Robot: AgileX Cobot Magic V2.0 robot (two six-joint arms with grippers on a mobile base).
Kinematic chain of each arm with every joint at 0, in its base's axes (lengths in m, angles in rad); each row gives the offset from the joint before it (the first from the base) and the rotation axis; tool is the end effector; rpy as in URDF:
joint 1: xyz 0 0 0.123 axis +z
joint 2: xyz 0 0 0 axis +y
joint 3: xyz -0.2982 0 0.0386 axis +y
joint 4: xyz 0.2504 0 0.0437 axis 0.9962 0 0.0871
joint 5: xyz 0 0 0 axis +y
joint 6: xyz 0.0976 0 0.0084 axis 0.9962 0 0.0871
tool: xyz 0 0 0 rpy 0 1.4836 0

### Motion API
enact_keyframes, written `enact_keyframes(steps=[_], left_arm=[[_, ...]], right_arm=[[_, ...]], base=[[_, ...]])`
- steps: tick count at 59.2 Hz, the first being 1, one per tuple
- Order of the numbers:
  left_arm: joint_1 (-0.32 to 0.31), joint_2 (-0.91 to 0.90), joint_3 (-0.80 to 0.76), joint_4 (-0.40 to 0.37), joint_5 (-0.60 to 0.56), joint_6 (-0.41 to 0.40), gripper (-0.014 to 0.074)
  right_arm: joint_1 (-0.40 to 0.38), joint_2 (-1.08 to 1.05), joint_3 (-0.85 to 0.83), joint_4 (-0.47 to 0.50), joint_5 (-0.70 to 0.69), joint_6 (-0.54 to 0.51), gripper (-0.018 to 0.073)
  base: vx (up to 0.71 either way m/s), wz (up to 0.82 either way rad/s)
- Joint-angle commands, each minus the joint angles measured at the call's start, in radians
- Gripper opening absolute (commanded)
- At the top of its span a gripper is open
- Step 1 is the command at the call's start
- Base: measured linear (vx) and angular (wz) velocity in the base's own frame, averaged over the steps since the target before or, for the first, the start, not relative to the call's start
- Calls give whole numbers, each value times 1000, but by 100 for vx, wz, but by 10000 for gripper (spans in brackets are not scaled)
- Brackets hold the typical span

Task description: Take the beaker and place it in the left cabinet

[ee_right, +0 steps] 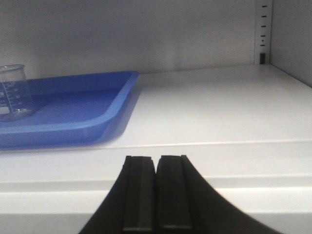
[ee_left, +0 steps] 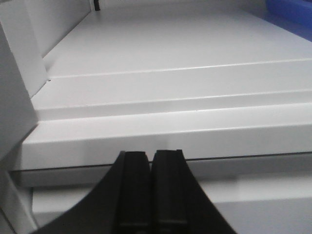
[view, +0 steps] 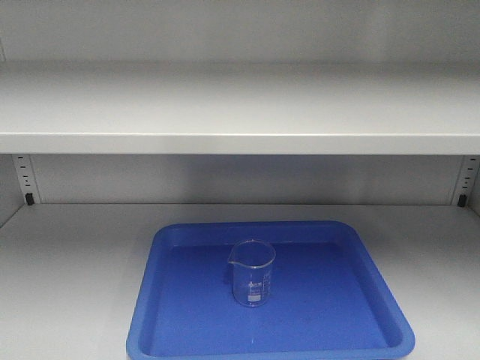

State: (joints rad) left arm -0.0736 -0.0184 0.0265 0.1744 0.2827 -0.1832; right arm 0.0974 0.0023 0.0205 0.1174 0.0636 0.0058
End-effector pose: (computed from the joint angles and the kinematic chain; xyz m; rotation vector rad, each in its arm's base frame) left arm 0.0480 0.0012 0.1783 0.0163 1.7701 -0.0217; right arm 0.0509 0.0057 0.2003 0.0142 1.5723 0.1789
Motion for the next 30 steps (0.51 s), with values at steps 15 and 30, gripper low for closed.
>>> enact_keyframes(steps=[15, 30], left_arm=[[0, -10, -11, 0, -84, -4, 4], [0, -10, -11, 0, -84, -4, 4]], right_arm=[[-8, -22, 14, -54, -150, -6, -2], [-8, -22, 14, -51, -151, -6, -2]], base=[[0, 0], [0, 0]])
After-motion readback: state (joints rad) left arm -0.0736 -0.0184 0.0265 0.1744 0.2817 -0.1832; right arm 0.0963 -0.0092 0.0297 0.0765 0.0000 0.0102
